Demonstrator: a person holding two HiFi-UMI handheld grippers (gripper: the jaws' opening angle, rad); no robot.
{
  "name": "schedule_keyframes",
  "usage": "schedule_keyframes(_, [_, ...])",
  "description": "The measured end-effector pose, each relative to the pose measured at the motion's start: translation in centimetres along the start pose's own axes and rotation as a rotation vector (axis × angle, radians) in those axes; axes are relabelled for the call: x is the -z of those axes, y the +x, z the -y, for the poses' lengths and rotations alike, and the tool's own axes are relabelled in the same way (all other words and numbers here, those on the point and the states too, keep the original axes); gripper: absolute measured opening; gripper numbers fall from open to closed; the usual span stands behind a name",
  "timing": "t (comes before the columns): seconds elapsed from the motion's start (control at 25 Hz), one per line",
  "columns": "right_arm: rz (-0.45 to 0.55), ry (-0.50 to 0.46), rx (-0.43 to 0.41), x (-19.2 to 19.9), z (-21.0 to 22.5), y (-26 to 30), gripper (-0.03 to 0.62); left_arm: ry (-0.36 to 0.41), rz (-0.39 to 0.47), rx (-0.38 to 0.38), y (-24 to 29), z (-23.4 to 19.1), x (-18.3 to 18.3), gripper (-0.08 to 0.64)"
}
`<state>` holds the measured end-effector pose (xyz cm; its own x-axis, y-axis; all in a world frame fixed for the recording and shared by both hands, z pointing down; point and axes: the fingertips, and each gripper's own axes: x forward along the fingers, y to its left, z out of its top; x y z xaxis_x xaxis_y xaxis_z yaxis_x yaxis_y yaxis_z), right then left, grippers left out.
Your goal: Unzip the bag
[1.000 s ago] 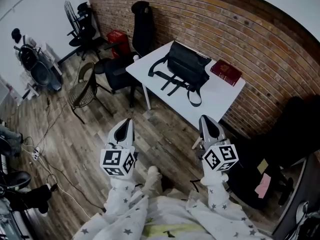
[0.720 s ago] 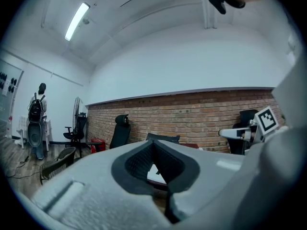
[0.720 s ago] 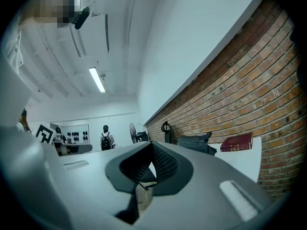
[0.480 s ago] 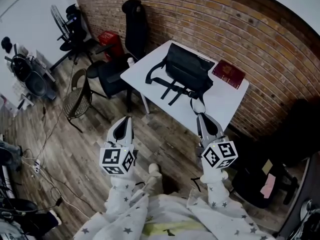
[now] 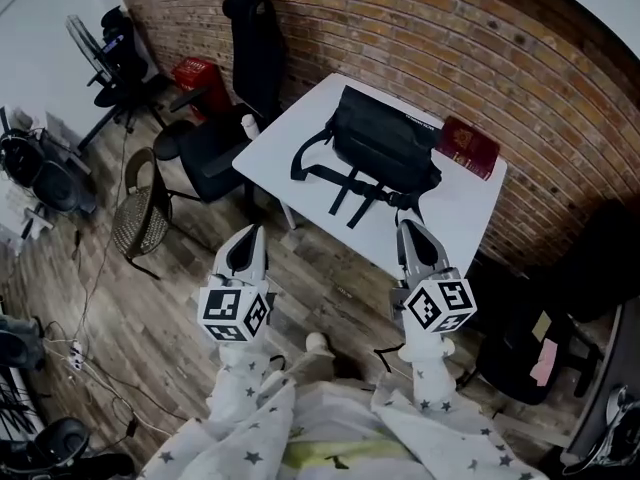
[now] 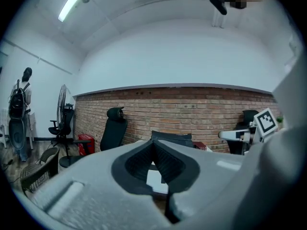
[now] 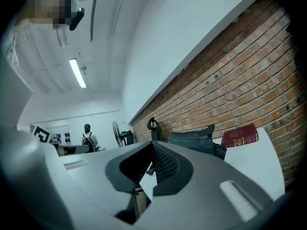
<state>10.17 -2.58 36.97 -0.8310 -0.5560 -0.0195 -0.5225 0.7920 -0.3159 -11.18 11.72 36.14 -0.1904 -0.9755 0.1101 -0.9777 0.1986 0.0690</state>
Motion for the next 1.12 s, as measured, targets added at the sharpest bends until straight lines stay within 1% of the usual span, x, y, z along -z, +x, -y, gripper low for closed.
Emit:
schedule_keyframes(0.12, [0.005, 0.003, 0.021, 0.2, -0.1, 1.7, 0.005, 0.000, 0.000, 0.021, 1.4, -1.4, -0.2, -0.002])
schedule_keyframes(0.32, [0.014, 0.008, 0.052, 0.9, -0.3, 3.6, 0.005, 0.002, 0.001, 0.063, 3.2, -2.7, -0.1, -0.002])
schedule_keyframes(0.48, [0.012, 0.007, 0.063, 1.4, -0.4, 4.7, 0.005, -0.007, -0.001, 0.079, 4.3, -3.6, 0.4, -0.002])
schedule_keyframes(0.76, [-0.010, 0.019, 0.089, 2.2, 0.2, 6.1, 0.005, -0.013, -0.037, 0.121, 6.3, -3.7, 1.4, -0.002])
schedule_keyframes(0.92, [-0.030, 0.031, 0.093, 3.1, 0.8, 7.9, 0.006, -0.025, -0.062, 0.122, 7.8, -4.6, 2.3, -0.002])
schedule_keyframes(1.12, [-0.047, 0.040, 0.105, 3.4, 1.8, 11.3, 0.006, -0.042, -0.076, 0.122, 11.0, -6.7, 2.5, -0.002])
